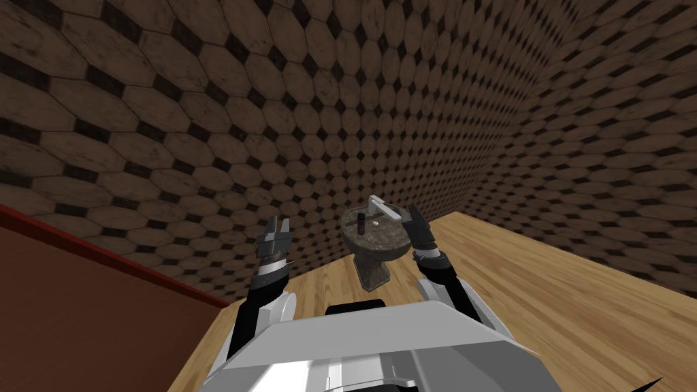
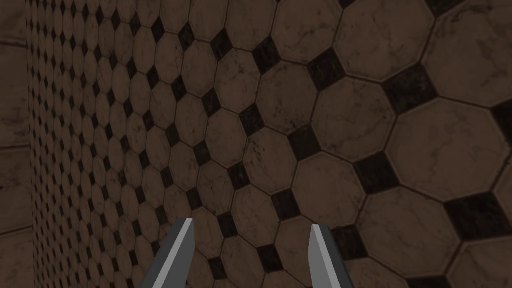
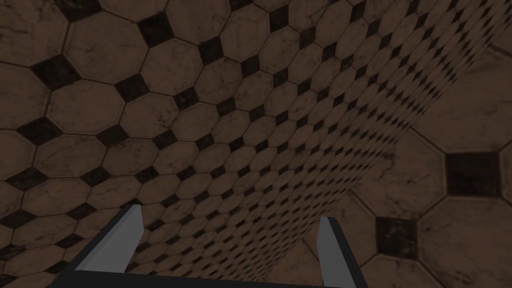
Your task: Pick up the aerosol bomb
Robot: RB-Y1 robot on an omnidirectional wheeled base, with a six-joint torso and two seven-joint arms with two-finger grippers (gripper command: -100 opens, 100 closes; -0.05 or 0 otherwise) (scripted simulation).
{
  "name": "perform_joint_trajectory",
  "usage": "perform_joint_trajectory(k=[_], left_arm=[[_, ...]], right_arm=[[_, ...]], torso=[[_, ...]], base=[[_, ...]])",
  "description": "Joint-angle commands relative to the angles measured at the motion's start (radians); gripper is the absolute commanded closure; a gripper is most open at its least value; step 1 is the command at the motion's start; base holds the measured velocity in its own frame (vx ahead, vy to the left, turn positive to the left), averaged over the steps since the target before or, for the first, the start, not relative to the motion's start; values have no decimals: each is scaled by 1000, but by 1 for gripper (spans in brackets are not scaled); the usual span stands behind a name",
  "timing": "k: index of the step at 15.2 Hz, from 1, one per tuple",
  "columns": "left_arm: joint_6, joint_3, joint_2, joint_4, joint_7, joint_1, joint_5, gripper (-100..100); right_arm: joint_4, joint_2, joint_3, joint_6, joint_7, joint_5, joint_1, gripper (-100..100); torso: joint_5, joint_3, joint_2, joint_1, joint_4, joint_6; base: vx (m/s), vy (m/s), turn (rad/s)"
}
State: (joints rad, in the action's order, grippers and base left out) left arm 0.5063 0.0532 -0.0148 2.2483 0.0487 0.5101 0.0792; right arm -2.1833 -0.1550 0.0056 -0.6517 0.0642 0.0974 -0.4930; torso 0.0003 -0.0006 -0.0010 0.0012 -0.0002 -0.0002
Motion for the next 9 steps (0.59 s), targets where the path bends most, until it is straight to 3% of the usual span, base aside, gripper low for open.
perform_joint_trajectory(k=[1,9], left_arm=[[0,0,0,0,0,0,0,0],[0,0,0,0,0,0,0,0]], right_arm=[[14,-34,4,-9,3,11,-1,-100],[88,-217,19,-37,17,81,3,-100]], torso=[[0,0,0,0,0,0],[0,-1,-1,1,0,0]], base=[[15,24,55],[23,28,75]])
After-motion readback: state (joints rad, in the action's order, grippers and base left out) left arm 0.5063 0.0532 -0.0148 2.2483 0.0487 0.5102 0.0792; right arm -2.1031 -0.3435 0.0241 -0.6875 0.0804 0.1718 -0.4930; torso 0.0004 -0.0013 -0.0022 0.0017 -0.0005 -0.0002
